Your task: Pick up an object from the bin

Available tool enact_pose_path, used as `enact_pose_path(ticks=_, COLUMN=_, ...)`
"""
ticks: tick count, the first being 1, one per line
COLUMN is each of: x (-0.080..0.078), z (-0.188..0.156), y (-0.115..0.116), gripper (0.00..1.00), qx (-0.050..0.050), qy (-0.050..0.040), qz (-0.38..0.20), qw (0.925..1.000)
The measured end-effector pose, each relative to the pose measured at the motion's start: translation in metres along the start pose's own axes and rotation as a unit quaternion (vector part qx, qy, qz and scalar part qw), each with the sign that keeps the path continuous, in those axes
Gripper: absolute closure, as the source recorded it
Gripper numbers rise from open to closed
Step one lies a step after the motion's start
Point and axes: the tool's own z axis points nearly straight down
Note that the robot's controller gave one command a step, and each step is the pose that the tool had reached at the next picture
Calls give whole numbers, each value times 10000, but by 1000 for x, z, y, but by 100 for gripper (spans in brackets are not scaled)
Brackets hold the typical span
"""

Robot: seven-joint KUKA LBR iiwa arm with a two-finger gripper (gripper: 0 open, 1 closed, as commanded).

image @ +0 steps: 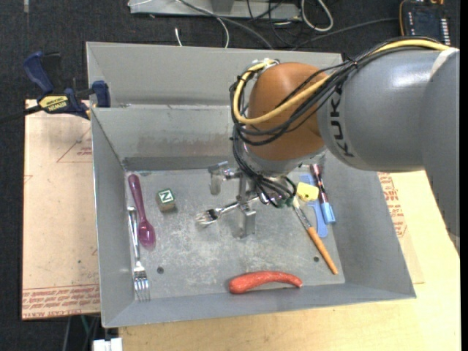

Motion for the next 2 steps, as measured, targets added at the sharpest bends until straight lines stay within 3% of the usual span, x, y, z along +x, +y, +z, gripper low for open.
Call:
enact_pose_path(ticks=1, x=-15, z=56, y=-25, gripper=0, qx=-19, qy=50, qz=384, qw=9992)
enact_pose_path(ticks=2, x=-22, z=86, y=-23, gripper=0, qx=-10, qy=-42, qz=155, qw=9999)
